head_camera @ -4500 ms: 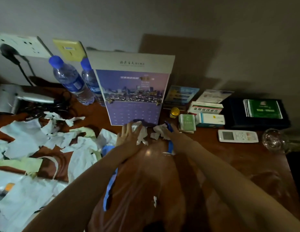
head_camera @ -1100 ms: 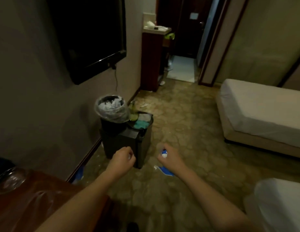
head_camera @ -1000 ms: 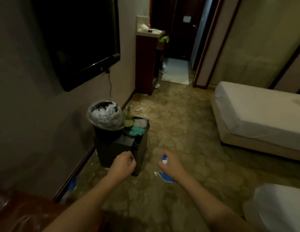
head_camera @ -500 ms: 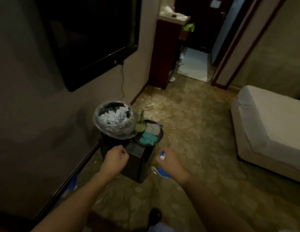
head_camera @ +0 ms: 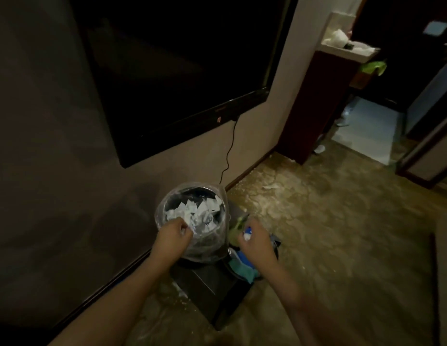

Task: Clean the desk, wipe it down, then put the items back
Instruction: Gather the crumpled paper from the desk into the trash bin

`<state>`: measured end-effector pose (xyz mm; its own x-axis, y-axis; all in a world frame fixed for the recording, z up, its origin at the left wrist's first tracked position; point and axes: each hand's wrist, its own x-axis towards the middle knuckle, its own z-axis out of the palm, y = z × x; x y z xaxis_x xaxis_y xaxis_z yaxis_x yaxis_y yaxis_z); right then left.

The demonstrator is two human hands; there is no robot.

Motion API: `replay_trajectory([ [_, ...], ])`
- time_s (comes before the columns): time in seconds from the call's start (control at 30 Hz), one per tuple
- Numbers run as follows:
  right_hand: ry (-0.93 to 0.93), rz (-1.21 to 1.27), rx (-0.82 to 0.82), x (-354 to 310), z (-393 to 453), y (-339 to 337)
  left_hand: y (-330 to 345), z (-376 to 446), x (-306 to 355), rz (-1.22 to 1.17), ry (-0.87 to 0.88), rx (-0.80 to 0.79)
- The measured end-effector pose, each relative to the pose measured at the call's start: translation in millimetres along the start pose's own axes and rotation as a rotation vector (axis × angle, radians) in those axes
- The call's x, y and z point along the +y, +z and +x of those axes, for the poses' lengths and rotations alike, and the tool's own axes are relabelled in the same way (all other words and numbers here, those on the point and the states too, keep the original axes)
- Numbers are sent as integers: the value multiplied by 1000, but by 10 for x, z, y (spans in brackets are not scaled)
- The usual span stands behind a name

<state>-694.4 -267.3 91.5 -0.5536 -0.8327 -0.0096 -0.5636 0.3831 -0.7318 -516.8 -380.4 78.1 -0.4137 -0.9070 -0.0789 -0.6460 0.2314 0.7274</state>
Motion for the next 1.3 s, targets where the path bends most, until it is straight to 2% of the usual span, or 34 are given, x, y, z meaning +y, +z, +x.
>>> replay_trajectory([
  [0.1,-2,36,46,36,386,52,106,213,69,-1,-53,-4],
  [0.27,-39,-47,-59,79,928,340,278,650,-134,54,-122,-45],
  [0.37,4,-61,-81,164,1143,558,358,979,-251,81,-141,-115],
  [0.67,16,-48,-117,186,1999,1234,635,1856,-471,-2,-178,-173],
  [0.83,-41,-61,-152,226,2127,1505,677,2096,-611,-45,-262,-177],
  [1.07,13,-113,-407,338,2180,1659,679,2298,-718,-53,-267,-264],
  [1.2,31,-90,-409,296,2217,1569,611,2309,-658,14,-175,-257],
  [1.3,-32,-129,-409,249,2290,1411,496,2287,-567,65,-93,-248],
])
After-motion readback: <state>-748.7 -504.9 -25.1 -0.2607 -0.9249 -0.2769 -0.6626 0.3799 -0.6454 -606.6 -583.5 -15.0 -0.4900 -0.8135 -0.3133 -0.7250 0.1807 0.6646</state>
